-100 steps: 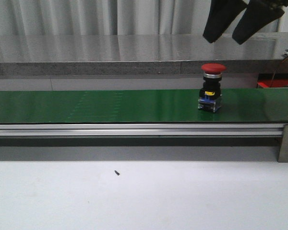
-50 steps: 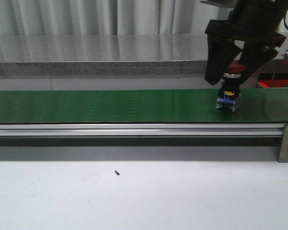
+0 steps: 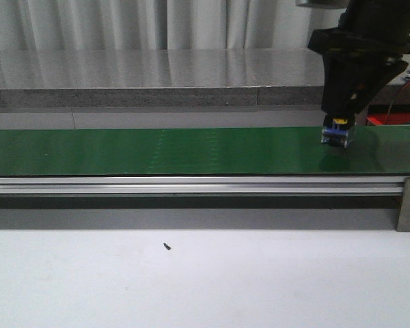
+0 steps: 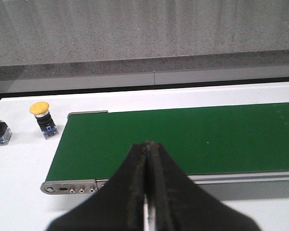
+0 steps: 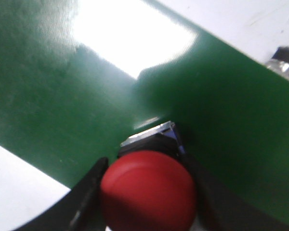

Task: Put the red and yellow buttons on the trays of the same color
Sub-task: 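Grasp the second red button at the belt's far end with the right gripper, then lower the red button into the red tray and open the right gripper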

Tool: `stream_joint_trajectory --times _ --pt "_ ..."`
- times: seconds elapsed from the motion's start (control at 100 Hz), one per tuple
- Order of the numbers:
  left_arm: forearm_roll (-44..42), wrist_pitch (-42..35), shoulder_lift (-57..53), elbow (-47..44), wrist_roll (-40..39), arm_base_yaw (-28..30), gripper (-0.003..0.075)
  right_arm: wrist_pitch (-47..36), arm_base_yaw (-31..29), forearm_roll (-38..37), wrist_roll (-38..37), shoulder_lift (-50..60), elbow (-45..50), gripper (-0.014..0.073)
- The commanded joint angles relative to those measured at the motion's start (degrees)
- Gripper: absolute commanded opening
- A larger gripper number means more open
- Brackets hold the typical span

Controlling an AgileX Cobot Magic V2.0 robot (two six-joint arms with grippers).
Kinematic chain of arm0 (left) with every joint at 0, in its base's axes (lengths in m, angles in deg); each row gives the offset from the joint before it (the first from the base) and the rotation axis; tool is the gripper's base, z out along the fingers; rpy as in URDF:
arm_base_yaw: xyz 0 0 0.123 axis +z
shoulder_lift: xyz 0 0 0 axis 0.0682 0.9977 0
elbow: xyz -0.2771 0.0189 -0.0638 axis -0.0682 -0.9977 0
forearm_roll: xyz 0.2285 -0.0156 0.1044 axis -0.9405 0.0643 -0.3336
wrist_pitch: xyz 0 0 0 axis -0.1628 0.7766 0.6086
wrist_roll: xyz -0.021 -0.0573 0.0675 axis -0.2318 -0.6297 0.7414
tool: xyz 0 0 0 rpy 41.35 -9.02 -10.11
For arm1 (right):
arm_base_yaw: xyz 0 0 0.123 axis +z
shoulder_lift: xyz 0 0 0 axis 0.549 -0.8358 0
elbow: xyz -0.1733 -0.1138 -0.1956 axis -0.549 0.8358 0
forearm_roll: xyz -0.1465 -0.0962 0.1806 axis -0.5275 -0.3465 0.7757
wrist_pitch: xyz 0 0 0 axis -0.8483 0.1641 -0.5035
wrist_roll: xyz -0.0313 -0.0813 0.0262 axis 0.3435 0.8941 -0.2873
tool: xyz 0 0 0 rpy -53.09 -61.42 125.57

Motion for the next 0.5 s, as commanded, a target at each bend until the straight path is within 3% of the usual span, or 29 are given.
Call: stream_joint_trajectory --times 0.0,0.49 --pt "0.48 -4.51 0.35 1.55 -0.20 -0.29 -0.0020 -0.33 -2.81 0.48 -0.02 2.89 -4.96 0.0198" --pt "0.48 -4.38 0.35 1.55 -0.20 -0.29 -0.0020 -3.01 -25.09 0.54 -1.43 -1.23 -21.30 0.0198"
